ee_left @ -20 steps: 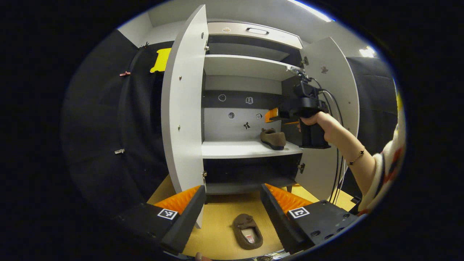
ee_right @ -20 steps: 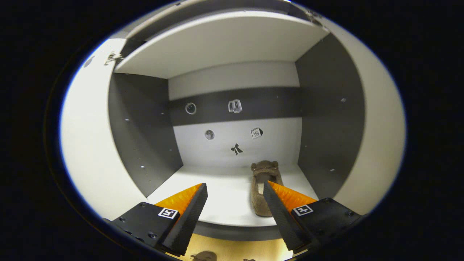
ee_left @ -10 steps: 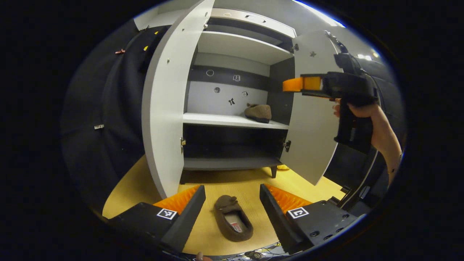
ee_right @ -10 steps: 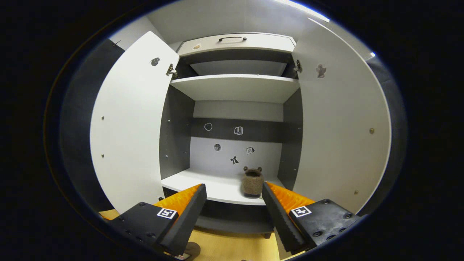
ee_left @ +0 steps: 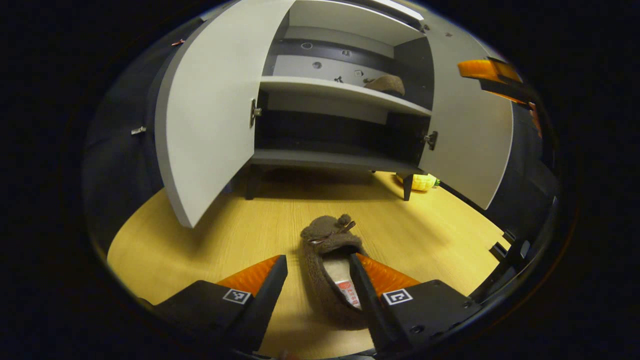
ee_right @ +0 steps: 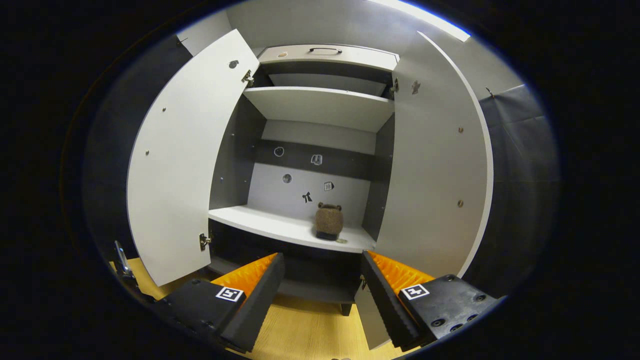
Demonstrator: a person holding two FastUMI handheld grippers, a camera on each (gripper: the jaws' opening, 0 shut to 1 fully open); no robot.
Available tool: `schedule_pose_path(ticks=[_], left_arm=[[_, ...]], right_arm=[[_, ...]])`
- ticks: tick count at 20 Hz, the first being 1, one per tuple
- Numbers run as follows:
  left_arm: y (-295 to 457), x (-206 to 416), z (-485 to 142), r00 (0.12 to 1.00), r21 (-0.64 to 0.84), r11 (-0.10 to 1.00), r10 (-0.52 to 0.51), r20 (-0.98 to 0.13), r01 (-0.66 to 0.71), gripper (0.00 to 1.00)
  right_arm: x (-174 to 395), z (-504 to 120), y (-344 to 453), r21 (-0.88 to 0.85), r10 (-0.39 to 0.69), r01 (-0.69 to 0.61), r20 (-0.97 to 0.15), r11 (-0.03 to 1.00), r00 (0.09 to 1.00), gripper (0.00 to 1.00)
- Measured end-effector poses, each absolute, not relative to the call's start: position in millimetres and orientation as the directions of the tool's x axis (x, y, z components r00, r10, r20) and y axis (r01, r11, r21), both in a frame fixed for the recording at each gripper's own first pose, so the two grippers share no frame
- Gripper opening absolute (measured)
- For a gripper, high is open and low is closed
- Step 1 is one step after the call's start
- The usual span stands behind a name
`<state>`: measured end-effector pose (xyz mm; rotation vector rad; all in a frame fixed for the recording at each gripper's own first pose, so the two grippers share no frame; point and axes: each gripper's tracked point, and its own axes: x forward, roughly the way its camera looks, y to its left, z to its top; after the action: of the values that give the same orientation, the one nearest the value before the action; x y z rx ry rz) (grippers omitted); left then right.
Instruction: Grab one shoe with the right hand and put it into the shoe cabinet, grab the other shoe with the left hand and put it into the shoe cabinet; then close the right door with the right hand and the left door with the left hand.
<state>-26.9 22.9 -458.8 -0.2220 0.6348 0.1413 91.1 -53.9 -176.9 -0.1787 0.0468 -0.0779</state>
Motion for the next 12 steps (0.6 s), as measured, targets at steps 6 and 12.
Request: schedule_pose_path(ticks=[6, 12], left_arm=[[32, -3, -492, 0.781, -0.128, 0.973, 0.074, -0.620, -0.193, 0.80], [39, 15, -512, 0.767, -0.120, 0.970, 0.087, -0.636, -0.210, 0.64]], right_arm=[[91, -209, -68, -0.157, -0.078, 0.062, -0.097, 0.986, 0.992, 1.00], [107, -219, -76, -0.140, -0.068, 0.052, -0.109, 0.989, 0.992, 0.98]])
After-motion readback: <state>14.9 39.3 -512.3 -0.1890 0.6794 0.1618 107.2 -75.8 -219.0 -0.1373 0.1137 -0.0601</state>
